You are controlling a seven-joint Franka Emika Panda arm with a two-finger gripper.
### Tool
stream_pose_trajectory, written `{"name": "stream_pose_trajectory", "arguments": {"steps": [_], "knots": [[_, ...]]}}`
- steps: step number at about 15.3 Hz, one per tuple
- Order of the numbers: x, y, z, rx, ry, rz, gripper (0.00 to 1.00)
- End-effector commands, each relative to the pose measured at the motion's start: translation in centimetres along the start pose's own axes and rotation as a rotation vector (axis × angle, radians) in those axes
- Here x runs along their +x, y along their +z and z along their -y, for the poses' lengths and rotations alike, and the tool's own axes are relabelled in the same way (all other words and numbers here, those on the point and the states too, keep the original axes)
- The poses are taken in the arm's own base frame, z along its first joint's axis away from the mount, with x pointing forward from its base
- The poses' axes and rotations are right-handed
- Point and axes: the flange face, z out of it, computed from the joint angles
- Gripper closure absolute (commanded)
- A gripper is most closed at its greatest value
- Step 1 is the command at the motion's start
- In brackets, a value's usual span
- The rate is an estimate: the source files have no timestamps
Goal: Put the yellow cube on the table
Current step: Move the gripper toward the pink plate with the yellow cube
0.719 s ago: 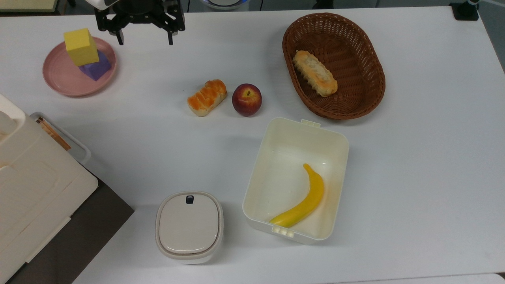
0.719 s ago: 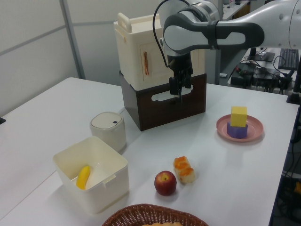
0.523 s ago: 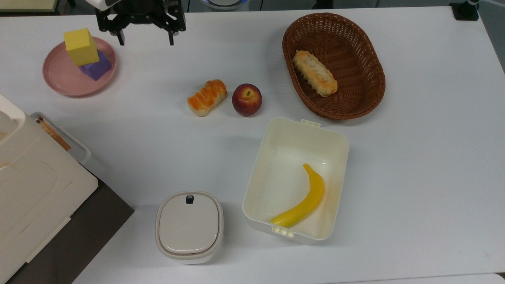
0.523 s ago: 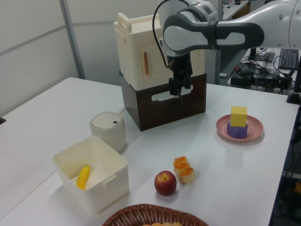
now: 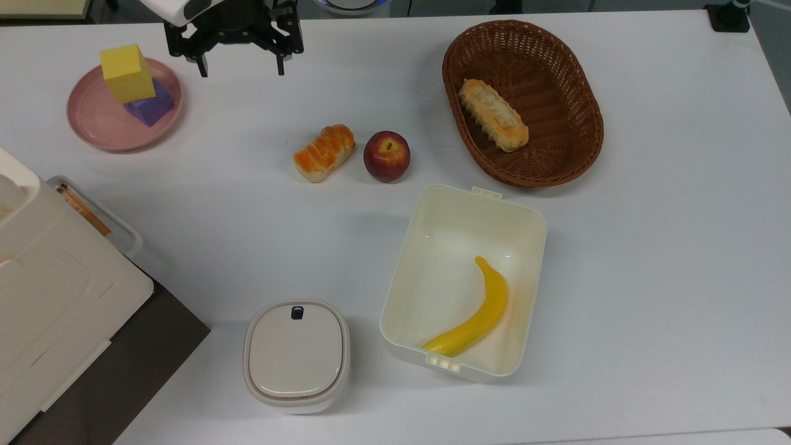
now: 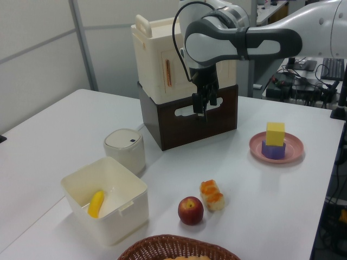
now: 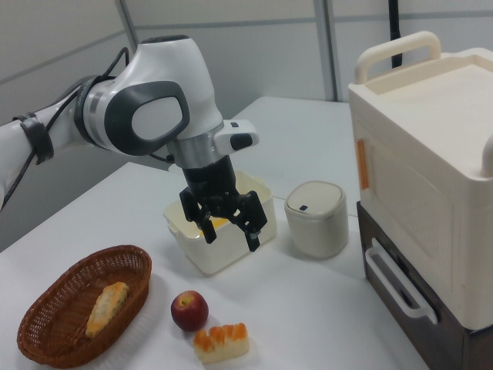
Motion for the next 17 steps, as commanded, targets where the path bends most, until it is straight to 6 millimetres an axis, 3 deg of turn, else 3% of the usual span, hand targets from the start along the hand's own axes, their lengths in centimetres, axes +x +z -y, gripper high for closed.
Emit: {"name": "stream_pose_trajectory", "arguments": {"steps": [1,17], "knots": [[-0.3,0.2,1.0,0.018,-0.014,0.004,0.00],[-0.4,1.3,2.5,0.032,-0.077,0.067,0.00]]}}
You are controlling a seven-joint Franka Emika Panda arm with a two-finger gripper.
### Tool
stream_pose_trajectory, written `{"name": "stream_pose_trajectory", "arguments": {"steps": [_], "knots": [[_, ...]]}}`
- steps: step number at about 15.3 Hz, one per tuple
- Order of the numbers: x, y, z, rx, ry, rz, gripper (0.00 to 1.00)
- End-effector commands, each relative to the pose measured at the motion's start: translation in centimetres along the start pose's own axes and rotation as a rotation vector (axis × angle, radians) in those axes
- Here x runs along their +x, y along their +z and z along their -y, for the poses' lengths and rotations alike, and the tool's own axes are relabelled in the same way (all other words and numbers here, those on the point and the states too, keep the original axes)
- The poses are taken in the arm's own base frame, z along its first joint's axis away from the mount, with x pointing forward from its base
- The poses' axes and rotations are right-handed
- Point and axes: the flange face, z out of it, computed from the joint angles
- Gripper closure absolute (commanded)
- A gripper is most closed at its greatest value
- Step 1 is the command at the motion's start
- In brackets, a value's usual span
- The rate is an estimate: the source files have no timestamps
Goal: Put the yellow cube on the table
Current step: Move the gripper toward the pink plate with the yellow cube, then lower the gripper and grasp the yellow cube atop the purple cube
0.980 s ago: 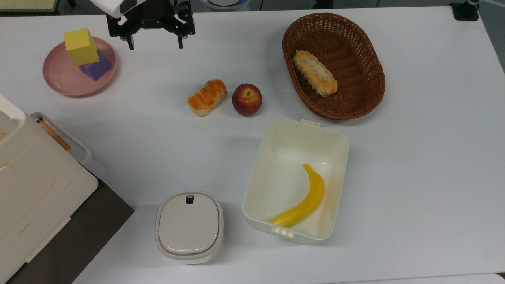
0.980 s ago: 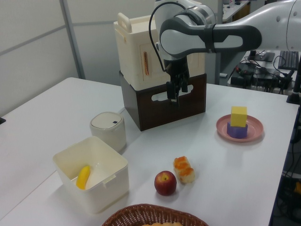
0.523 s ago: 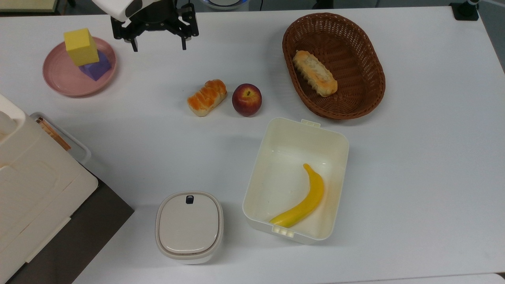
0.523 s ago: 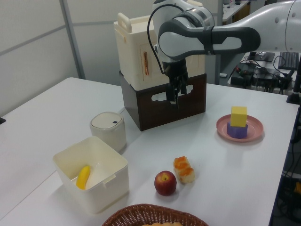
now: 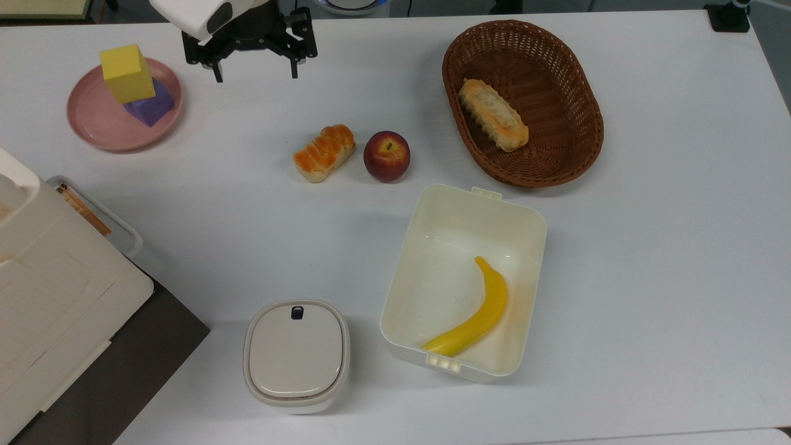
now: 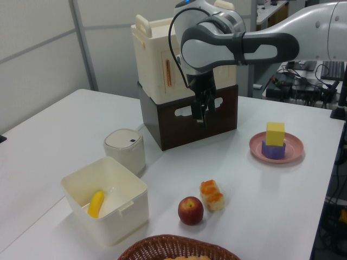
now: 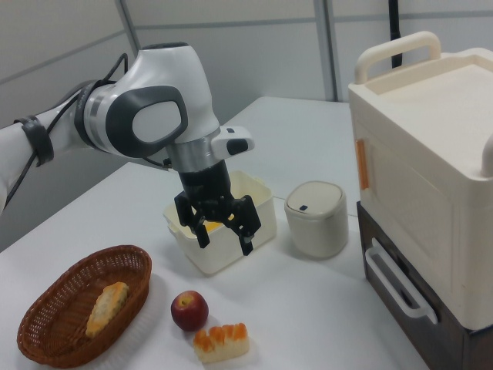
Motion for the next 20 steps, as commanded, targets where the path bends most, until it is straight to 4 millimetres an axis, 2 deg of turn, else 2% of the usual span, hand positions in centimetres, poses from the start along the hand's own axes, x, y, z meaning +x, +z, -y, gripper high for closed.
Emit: {"name": "stream_pose_trajectory", "arguments": {"steps": [1,8,10,12,13,15,18,20], "knots": [[-0.7,0.3,1.0,0.026,-0.041,0.034,0.00],[-0.8,0.9,1.4,0.031,-0.048,0.055,0.00],[-1.6,0.3,0.2,0.025,-0.028,0.071,0.00],[-2.9,-0.2,-1.9,0.023,-0.047,0.079,0.00],[-4.0,-0.5,-3.7,0.037,-0.073,0.091,0.00],[-5.4,0.1,-6.2,0.061,-0.101,0.129,0.00],[-8.0,2.3,-11.2,0.078,-0.061,0.204,0.00],[-8.7,5.1,-14.0,0.083,-0.052,0.262,0.00]]}}
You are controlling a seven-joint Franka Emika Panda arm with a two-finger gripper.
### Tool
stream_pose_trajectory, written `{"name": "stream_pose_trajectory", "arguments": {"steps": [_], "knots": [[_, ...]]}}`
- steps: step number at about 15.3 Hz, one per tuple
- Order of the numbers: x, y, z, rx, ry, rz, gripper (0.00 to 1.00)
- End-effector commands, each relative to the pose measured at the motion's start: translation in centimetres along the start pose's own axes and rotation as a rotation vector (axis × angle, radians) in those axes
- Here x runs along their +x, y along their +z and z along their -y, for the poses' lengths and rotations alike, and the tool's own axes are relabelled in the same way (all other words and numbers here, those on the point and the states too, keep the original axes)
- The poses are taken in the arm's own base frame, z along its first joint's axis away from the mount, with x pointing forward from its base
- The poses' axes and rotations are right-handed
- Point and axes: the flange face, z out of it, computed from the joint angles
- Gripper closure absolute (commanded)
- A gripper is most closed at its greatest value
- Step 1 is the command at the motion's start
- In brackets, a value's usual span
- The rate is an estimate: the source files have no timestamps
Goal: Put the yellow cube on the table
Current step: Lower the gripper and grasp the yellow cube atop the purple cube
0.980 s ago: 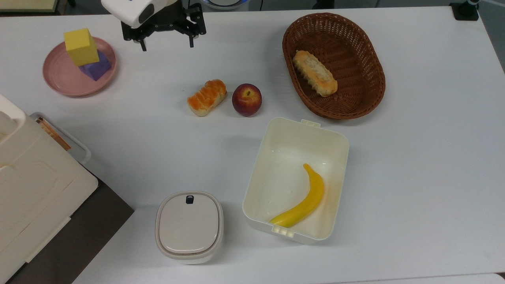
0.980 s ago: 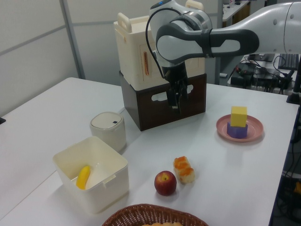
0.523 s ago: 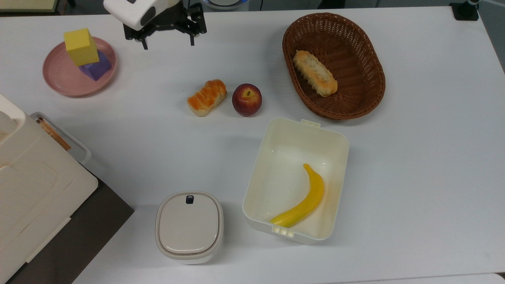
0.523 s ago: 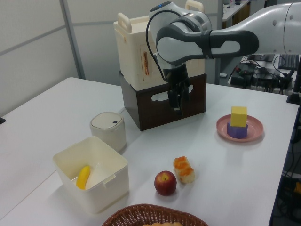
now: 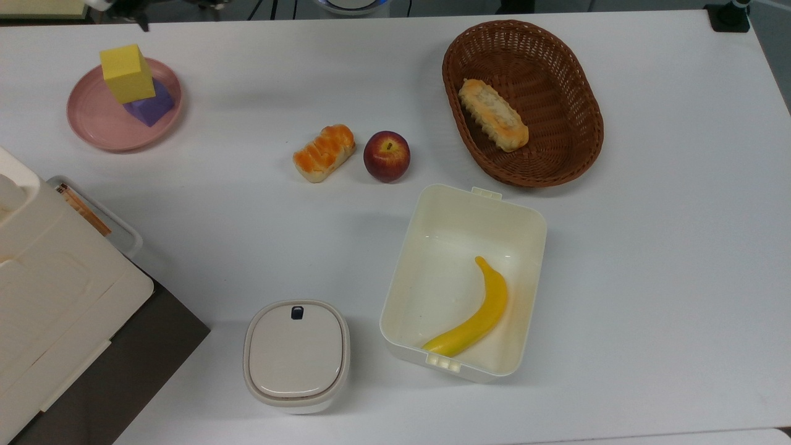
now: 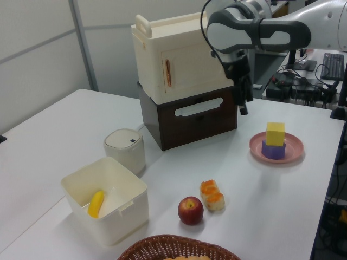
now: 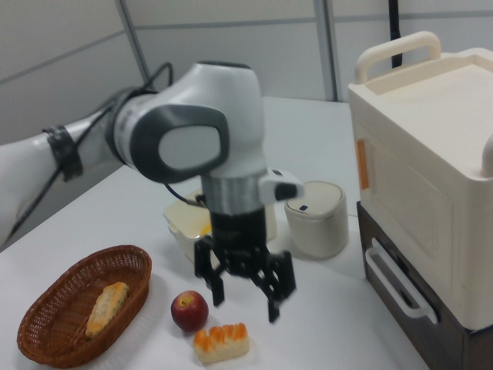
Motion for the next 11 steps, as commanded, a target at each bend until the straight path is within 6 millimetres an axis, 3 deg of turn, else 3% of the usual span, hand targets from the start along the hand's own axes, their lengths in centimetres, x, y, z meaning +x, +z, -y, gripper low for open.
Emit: {"name": "stream_pose_trajectory", "arguments": {"steps": [1,6,11], "knots": [[-0.8,4.5,-4.6,0.001,-0.008,0.117,0.00],[-1.0,8.7,-9.6,0.007,-0.012,0.145,0.00],[-0.4,12.5,-12.3,0.006,-0.056,0.186,0.00]]}}
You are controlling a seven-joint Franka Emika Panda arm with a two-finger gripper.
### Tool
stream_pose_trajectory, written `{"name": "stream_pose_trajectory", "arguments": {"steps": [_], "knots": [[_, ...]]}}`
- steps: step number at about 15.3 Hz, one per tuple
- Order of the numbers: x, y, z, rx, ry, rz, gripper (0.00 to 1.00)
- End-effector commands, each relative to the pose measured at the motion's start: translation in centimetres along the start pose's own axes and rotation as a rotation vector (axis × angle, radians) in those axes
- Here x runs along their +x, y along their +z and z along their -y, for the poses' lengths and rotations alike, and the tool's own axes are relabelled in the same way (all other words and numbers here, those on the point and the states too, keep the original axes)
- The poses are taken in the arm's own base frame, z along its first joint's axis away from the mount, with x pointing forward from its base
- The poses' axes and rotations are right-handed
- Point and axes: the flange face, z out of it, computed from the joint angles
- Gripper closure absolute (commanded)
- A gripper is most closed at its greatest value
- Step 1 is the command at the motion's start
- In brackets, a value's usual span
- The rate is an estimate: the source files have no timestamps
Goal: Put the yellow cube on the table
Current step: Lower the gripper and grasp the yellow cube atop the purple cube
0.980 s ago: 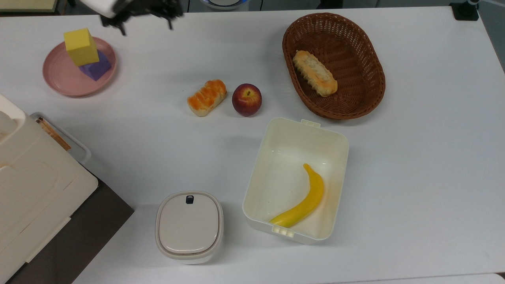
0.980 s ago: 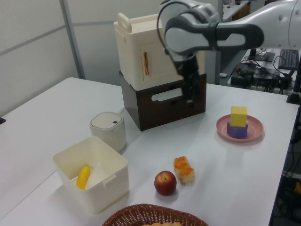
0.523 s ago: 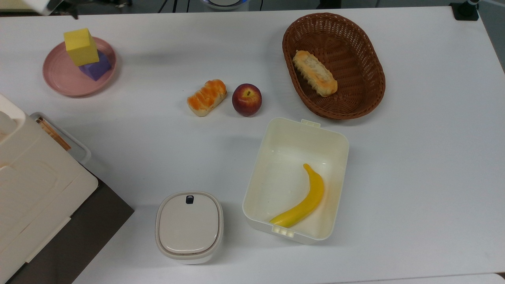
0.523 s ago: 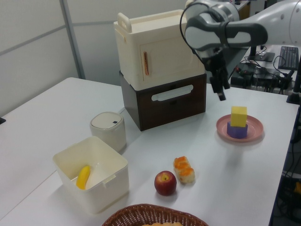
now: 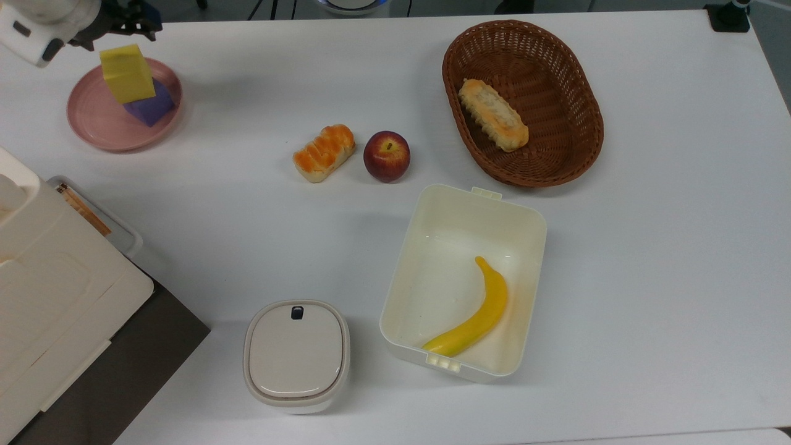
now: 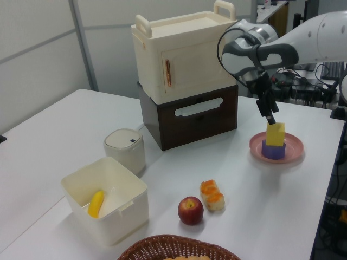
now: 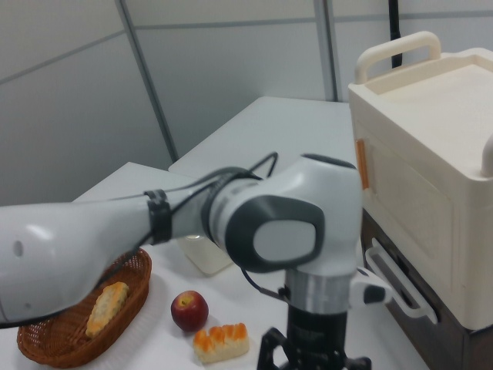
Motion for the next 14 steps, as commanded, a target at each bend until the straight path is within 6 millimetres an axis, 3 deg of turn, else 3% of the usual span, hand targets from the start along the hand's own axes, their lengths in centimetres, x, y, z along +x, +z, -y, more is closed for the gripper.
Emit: {"name": "stream_pose_trajectory", "arguments": {"steps": [1,8,9,11,14], "knots": [[1.4,2.0,-1.2,-0.025,-0.041,0.027,0.00],[3.0,3.5,-1.6,-0.045,-0.052,0.037,0.01],[3.0,3.5,-1.7,-0.054,-0.052,0.037,0.13],[3.3,3.8,-1.7,-0.069,-0.058,0.055,0.47],[3.3,3.5,-1.5,-0.072,-0.063,0.054,0.78]]}}
